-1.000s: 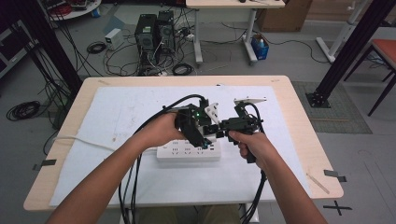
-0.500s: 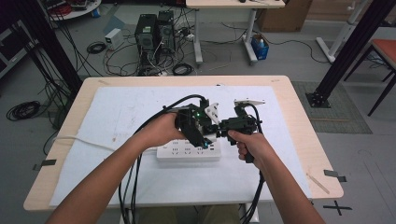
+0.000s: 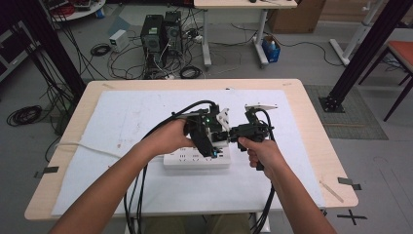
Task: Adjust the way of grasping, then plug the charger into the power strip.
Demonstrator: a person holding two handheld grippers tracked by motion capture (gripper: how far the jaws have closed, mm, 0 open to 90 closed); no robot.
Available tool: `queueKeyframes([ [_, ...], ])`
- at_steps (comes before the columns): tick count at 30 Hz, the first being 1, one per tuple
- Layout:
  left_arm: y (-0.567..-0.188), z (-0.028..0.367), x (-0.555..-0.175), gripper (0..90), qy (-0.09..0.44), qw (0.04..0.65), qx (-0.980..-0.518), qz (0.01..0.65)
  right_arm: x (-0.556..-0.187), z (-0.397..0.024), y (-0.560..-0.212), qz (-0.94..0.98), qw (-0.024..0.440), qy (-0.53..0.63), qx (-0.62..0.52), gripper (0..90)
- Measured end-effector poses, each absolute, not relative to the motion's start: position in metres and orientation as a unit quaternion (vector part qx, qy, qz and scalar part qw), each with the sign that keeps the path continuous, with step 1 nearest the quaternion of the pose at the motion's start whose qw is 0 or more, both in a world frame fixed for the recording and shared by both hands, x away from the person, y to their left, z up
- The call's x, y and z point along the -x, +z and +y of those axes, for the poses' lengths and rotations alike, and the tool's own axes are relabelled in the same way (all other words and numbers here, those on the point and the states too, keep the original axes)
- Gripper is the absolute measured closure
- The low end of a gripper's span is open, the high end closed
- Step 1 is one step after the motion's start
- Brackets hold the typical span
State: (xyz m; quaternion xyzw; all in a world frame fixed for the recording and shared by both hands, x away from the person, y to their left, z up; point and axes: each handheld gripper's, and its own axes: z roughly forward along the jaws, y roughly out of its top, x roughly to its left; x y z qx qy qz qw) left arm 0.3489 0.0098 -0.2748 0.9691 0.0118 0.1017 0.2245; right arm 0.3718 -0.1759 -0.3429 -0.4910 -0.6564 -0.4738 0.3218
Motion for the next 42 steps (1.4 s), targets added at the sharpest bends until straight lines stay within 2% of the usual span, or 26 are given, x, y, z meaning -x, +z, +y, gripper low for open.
queueKeyframes([
  [2, -0.273, 0.016, -0.350, 24.3, 0.098, 0.227, -0.969, 0.019, -0.372, -0.184, -0.343, -0.667, 0.293, -0.467, 0.502, 62.2],
  [11, -0.273, 0.055, -0.365, 20.7, 0.073, 0.204, -0.973, 0.079, -0.371, -0.217, -0.336, -0.687, 0.216, -0.454, 0.525, 62.1],
  [12, -0.274, 0.061, -0.368, 18.3, 0.072, 0.198, -0.974, 0.087, -0.371, -0.221, -0.335, -0.687, 0.214, -0.453, 0.526, 62.1],
  [22, -0.281, 0.115, -0.375, 18.2, 0.058, 0.168, -0.971, 0.160, -0.365, -0.260, -0.315, -0.701, 0.158, -0.428, 0.547, 62.1],
  [32, -0.282, 0.145, -0.376, 18.2, 0.053, 0.130, -0.972, 0.189, -0.362, -0.267, -0.285, -0.789, 0.029, -0.302, 0.535, 62.1],
  [42, -0.284, 0.159, -0.372, 18.2, 0.041, 0.141, -0.971, 0.191, -0.361, -0.267, -0.280, -0.803, 0.010, -0.270, 0.531, 62.1],
])
